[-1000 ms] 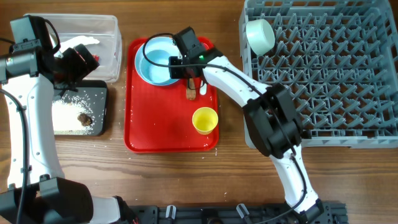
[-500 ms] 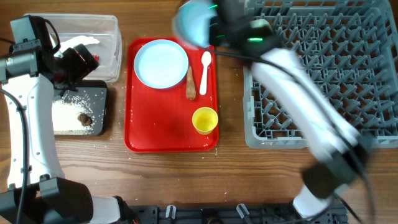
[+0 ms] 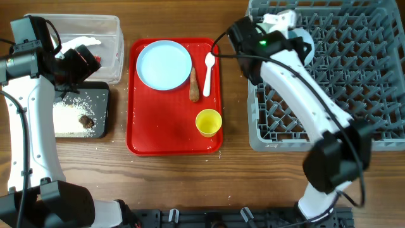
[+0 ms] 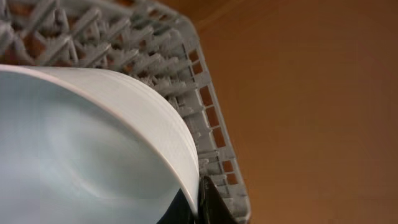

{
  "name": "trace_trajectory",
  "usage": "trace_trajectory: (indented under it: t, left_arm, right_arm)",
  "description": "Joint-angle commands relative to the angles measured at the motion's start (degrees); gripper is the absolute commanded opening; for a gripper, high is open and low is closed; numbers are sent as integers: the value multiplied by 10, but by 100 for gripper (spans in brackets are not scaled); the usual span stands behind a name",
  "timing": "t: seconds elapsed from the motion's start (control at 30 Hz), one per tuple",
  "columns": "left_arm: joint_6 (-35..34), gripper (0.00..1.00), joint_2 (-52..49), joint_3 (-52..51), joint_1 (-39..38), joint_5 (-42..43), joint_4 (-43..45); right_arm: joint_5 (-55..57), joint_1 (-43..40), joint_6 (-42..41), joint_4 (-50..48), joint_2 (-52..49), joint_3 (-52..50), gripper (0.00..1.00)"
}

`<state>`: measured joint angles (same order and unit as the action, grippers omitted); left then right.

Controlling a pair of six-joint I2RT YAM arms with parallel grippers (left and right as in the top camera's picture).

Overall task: Sort waste into correct bins and load items into the dishwasher rack
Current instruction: 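Carry the blue bowl into the dish rack and release, then grasp the edge of the blue plate with the right gripper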

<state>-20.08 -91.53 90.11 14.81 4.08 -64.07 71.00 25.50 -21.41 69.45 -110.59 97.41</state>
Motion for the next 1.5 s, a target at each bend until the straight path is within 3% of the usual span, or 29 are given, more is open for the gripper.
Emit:
trace_trajectory:
  t: [0.0, 0.13, 0.23, 0.37, 0.5, 0.73, 0.9, 1.17, 1.27, 1.37, 1.47]
  left_arm:
    - [1, 100, -2, -2, 4, -7, 2]
    - [1, 100, -2, -2, 4, -7, 2]
    - [1, 100, -2, -2, 4, -7, 2]
    - [1, 100, -2, -2, 4, -7, 2]
    - [1, 100, -2, -2, 4, -7, 2]
    - [1, 100, -2, -2, 4, -7, 2]
    - [1, 100, -2, -2, 4, -7, 2]
    - [1, 100, -2, -2, 4, -7, 2]
    - [1, 100, -2, -2, 4, -7, 2]
    - [1, 100, -2, -2, 4, -7, 2]
    - [1, 100, -2, -2, 4, -7, 2]
  right_arm:
    - [35, 2, 21, 6, -50, -3, 4]
    - [-59, 2, 19, 5, -66, -3, 4]
    - [-67, 2, 19, 5, -66, -3, 4]
    - [91, -16, 19, 5, -66, -3, 4]
    - [-49, -19, 19, -14, -66, -4, 4]
    - [-125, -18, 58, -16, -72, -4, 4]
    - [-163, 0, 64, 50, -72, -4, 4]
    - [-264, 62, 62, 112, -72, -3, 41]
    - [-266, 73, 43, 121, -65, -1, 61]
    - [-291, 74, 43, 121, -45, 21, 71]
    - [-382, 74, 50, 115, -16, 85, 97]
